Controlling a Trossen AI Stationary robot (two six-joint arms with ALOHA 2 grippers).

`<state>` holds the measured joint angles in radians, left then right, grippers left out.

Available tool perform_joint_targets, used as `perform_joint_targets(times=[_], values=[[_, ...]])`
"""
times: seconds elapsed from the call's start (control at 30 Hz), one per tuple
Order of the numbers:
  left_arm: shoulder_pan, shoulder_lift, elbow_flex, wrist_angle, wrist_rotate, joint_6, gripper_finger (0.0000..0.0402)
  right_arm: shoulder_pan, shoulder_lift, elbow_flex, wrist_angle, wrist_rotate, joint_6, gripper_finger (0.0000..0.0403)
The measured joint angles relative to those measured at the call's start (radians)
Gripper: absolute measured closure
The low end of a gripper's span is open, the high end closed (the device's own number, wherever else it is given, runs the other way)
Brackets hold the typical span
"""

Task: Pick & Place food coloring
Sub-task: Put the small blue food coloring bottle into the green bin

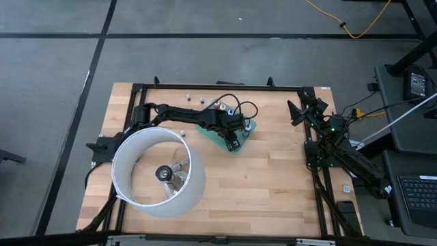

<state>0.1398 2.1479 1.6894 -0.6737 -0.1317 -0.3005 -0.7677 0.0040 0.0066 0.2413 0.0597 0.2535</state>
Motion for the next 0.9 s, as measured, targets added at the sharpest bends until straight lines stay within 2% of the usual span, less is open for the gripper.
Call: perform_joint_targets(times=[0.2,0.33,0.47,0.67,0.9], values=[[0.002,-0.025,0.025,-0.063,-0.015,-0.002,0.0263,0.000,0.000,0.000,0.000,0.000,0.000,0.0004],[0.012,-0.034,0.061,-0.108,-0.026,-0.030,0.0246,0.000,0.000,0.000,0.000,0.000,0.000,0.0004],[0.034,-0.067,0.073,-0.087,-0.052,-0.065,0.0224,0.000,0.000,0.000,0.000,0.000,0.000,0.0004],[0.095,-0.145,0.024,0.003,-0.096,-0.140,0.0199,0.000,0.000,0.000,0.000,0.000,0.000,0.0004],[0.177,-0.224,-0.071,0.160,-0.119,-0.285,0.0194,0.000,0.000,0.000,0.000,0.000,0.000,0.0004]])
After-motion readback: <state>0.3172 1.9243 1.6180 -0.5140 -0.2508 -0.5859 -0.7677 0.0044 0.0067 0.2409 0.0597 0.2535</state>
